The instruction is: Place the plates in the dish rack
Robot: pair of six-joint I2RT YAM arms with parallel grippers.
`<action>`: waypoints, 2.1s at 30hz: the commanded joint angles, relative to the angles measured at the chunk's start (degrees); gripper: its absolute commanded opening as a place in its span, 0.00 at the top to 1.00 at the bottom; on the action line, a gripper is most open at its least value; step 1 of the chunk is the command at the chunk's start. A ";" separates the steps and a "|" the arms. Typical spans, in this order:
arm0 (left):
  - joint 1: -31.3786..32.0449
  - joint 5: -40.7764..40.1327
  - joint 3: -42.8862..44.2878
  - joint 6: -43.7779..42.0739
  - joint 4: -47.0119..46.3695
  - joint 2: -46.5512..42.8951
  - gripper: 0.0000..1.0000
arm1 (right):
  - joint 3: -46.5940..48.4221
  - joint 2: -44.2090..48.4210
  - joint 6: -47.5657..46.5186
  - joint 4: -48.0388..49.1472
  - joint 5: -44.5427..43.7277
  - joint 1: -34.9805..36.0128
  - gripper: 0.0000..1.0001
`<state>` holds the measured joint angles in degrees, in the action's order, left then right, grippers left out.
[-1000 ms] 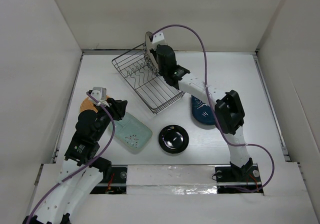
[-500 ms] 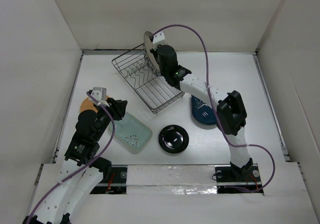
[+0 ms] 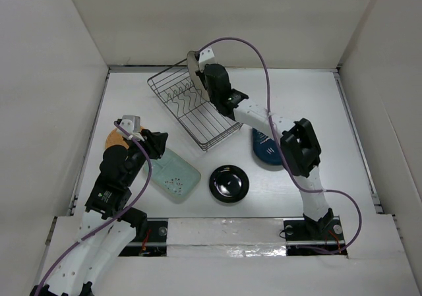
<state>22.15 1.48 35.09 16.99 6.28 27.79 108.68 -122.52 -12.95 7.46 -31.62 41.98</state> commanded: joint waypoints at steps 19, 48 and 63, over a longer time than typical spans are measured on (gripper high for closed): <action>0.35 0.19 1.65 -0.47 -2.59 -0.19 0.74 | -3.10 8.16 13.21 -0.08 6.21 -1.72 0.36; 0.35 2.39 1.38 -0.38 -3.03 -1.86 0.74 | -73.88 44.92 45.03 -8.43 35.74 -40.92 0.36; 0.35 0.81 1.47 -0.47 -2.77 -1.07 0.74 | -70.80 33.84 43.89 -0.96 45.68 -46.37 0.88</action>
<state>22.15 2.76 35.09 16.99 5.89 26.48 36.62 -87.53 31.48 4.95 14.04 -3.55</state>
